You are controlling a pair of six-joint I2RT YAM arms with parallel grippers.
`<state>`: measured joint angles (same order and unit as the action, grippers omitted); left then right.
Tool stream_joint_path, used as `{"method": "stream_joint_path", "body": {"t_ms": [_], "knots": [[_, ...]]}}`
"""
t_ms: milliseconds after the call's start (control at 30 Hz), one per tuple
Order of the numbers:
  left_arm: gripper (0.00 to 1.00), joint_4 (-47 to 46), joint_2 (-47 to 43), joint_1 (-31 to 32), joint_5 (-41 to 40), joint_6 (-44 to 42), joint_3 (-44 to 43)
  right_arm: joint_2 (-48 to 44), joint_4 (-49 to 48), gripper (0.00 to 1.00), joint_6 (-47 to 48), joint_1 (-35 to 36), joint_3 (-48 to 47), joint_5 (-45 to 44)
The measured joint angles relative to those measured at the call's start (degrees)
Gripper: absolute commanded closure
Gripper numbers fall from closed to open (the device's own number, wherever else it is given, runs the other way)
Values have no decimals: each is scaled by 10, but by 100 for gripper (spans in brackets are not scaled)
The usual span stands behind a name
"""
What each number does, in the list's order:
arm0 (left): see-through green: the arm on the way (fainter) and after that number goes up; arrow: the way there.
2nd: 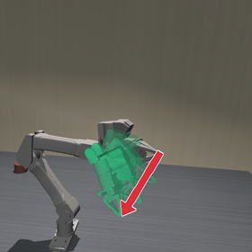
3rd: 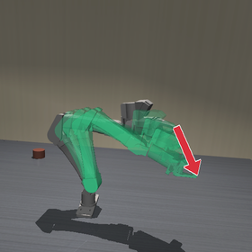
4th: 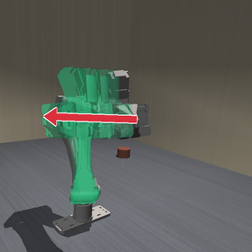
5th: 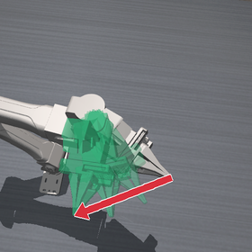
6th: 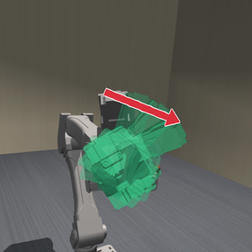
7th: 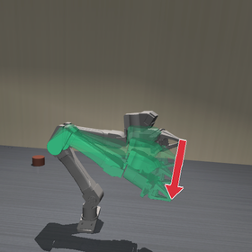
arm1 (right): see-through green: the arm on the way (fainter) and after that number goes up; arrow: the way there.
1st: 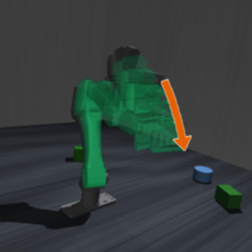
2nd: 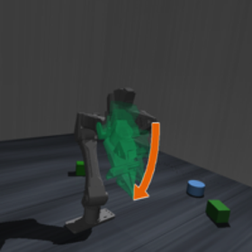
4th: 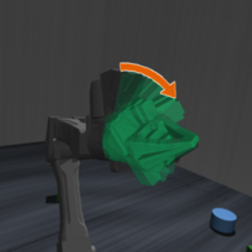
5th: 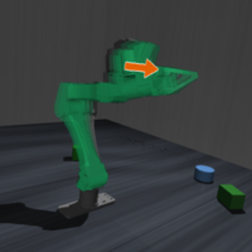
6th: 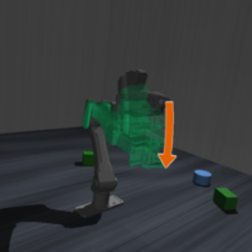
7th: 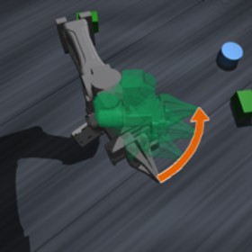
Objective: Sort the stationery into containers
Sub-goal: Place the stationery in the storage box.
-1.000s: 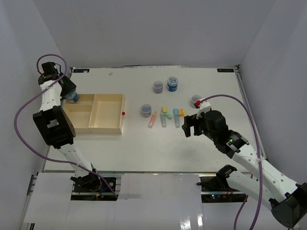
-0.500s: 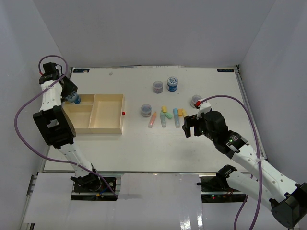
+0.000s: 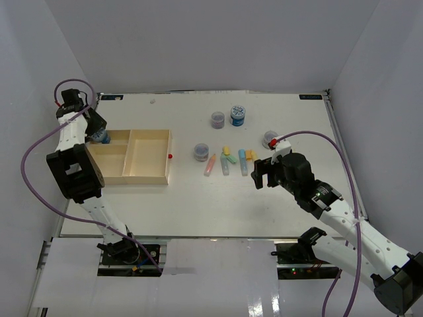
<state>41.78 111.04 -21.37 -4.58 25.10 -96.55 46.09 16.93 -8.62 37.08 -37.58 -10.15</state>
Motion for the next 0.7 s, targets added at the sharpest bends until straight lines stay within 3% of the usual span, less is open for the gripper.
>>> {"method": "stream_joint_path", "body": {"t_ms": [700], "knots": [[19, -19, 6, 0, -2, 1, 22, -14, 1, 10, -9, 0, -1, 3]]}}
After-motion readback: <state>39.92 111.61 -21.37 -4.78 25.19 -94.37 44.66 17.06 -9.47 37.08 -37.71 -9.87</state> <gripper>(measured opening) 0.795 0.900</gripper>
